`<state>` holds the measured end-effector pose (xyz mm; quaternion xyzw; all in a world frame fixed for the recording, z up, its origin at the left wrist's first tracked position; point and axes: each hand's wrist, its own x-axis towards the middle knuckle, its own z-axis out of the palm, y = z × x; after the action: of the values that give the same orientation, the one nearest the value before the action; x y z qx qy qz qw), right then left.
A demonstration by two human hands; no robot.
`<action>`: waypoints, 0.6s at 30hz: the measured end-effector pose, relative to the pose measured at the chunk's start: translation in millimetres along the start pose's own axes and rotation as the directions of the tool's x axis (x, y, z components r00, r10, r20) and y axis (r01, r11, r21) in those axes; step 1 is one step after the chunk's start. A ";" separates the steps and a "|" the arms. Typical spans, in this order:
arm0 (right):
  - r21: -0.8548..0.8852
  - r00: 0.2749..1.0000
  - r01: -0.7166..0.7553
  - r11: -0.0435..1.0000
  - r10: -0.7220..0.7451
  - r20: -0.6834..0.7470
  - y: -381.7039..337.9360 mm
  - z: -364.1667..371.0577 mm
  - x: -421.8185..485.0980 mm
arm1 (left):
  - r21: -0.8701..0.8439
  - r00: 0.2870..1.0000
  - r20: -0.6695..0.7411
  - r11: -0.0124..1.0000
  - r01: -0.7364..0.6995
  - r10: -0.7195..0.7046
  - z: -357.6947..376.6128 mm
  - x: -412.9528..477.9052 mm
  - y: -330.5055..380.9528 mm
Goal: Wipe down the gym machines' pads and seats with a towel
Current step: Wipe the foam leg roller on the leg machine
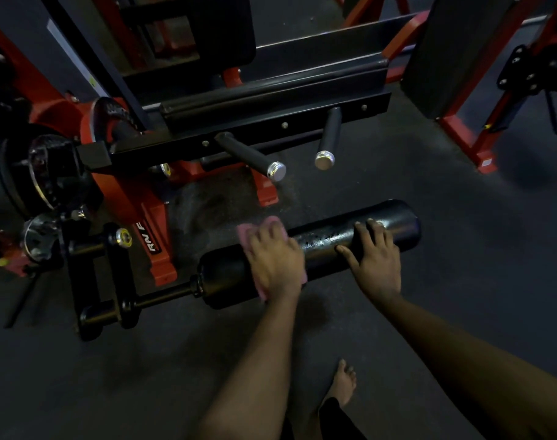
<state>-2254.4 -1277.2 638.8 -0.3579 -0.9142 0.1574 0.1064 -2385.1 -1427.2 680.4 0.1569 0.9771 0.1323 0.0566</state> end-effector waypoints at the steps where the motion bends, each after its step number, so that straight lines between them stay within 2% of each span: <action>1: -0.011 1.000 0.012 1.000 -0.012 0.003 1.0 -0.7 1.1 | -0.057 0.997 0.011 0.995 -0.077 0.077 3.4 -3.7 11.5; 4: -0.022 0.999 0.052 0.998 -0.052 -0.009 1.7 -5.3 3.6 | -0.302 0.975 0.022 0.931 -0.205 0.222 -2.9 3.8 5.4; 6: -0.003 0.997 0.015 1.000 -0.015 -0.078 -8.6 -10.1 5.9 | -0.473 0.977 0.009 0.861 -0.184 0.214 -11.4 10.1 -24.7; 7: 0.022 0.993 -0.020 1.000 0.023 -0.119 -20.5 -12.0 9.2 | -0.482 0.984 -0.030 0.860 -0.168 0.175 -14.1 12.4 -42.2; 9: 0.060 0.986 -0.012 0.998 0.022 -0.165 -58.9 -12.0 16.6 | -0.391 0.996 -0.071 0.917 -0.080 0.057 -16.2 15.2 -72.5; 11: 0.126 0.987 0.112 0.986 -0.096 -0.125 -111.6 -5.1 16.6 | -0.251 0.999 -0.045 0.968 -0.019 0.008 -13.2 15.1 -93.4; 13: 0.136 0.979 0.201 0.970 -0.204 0.012 -157.9 9.1 7.4 | -0.129 0.998 -0.028 0.989 -0.068 0.065 -7.2 14.6 -106.2; 15: 0.004 0.961 0.251 0.968 -0.250 0.117 -176.9 25.5 -6.2 | -0.092 0.988 -0.041 0.984 -0.152 0.149 -2.5 16.3 -116.4; 18: -0.104 0.947 0.303 0.947 -0.287 0.145 -156.5 27.7 -5.0 | -0.086 0.974 -0.083 0.972 -0.219 0.212 3.5 18.1 -122.4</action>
<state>-2356.6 -1395.2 669.6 -0.2121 -0.9704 0.1049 0.0474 -2437.4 -1532.6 641.9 0.2542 0.9484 0.1892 0.0134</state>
